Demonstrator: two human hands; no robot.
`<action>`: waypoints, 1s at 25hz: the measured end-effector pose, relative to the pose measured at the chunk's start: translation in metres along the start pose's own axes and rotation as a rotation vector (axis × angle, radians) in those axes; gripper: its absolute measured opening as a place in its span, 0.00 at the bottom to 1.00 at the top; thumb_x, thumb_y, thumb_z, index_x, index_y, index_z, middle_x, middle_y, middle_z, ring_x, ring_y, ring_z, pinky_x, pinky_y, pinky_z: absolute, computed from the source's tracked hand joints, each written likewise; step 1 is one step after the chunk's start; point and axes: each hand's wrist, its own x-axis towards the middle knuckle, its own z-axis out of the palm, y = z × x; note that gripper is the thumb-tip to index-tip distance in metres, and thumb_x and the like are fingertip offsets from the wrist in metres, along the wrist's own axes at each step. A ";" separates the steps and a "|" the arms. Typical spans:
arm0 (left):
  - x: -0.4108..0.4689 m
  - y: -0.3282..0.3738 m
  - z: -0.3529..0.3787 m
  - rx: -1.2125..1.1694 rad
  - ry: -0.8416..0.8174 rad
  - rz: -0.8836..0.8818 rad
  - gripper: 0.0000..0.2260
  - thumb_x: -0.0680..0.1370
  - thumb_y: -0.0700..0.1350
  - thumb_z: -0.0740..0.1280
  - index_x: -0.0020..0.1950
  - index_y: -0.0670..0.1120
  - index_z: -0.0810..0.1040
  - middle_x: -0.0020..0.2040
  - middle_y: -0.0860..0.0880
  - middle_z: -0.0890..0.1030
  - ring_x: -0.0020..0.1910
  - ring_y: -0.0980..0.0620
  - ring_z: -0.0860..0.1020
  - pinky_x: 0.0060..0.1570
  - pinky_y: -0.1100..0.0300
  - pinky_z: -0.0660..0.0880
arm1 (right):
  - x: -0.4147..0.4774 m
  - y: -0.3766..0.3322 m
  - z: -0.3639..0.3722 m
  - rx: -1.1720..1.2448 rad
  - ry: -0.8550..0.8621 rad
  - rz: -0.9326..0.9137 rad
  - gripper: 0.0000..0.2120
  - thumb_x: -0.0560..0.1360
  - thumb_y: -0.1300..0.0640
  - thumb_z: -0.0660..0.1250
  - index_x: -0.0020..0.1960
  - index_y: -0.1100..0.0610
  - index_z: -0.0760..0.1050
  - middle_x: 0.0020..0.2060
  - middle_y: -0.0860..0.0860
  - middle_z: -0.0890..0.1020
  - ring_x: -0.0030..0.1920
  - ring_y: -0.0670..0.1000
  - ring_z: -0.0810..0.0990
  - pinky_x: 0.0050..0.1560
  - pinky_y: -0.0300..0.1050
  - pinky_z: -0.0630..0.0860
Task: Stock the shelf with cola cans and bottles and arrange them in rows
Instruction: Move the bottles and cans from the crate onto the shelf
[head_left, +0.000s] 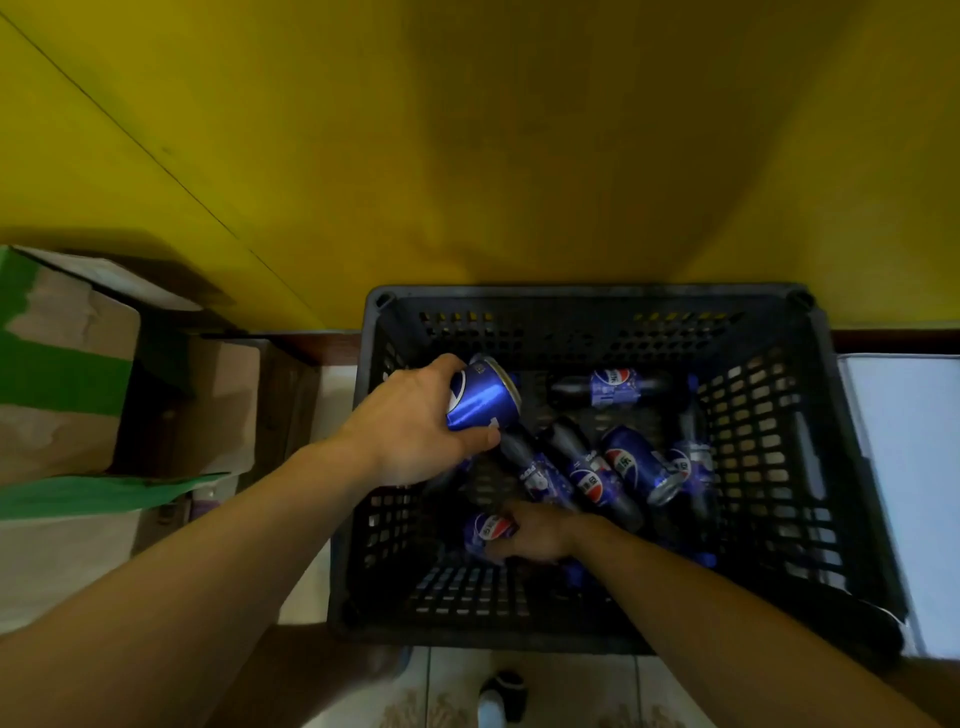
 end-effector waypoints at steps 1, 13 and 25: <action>-0.003 0.003 -0.001 -0.029 0.012 -0.004 0.30 0.73 0.62 0.74 0.68 0.50 0.69 0.48 0.51 0.82 0.44 0.51 0.81 0.46 0.50 0.80 | -0.008 -0.003 -0.005 0.063 0.011 -0.043 0.39 0.73 0.39 0.69 0.80 0.44 0.58 0.78 0.50 0.63 0.75 0.54 0.66 0.72 0.48 0.66; -0.063 0.052 -0.050 -0.592 0.357 0.048 0.15 0.74 0.56 0.76 0.52 0.53 0.75 0.47 0.50 0.83 0.45 0.50 0.83 0.52 0.42 0.80 | -0.195 -0.021 -0.063 0.980 0.169 -0.373 0.21 0.79 0.68 0.62 0.69 0.52 0.70 0.54 0.64 0.84 0.58 0.65 0.83 0.60 0.57 0.79; -0.071 0.067 -0.059 -0.916 0.316 -0.098 0.30 0.69 0.67 0.73 0.57 0.43 0.80 0.49 0.40 0.85 0.46 0.40 0.85 0.51 0.38 0.81 | -0.225 -0.046 -0.068 0.757 0.943 -0.370 0.19 0.70 0.45 0.78 0.56 0.51 0.78 0.51 0.47 0.82 0.53 0.43 0.82 0.54 0.35 0.76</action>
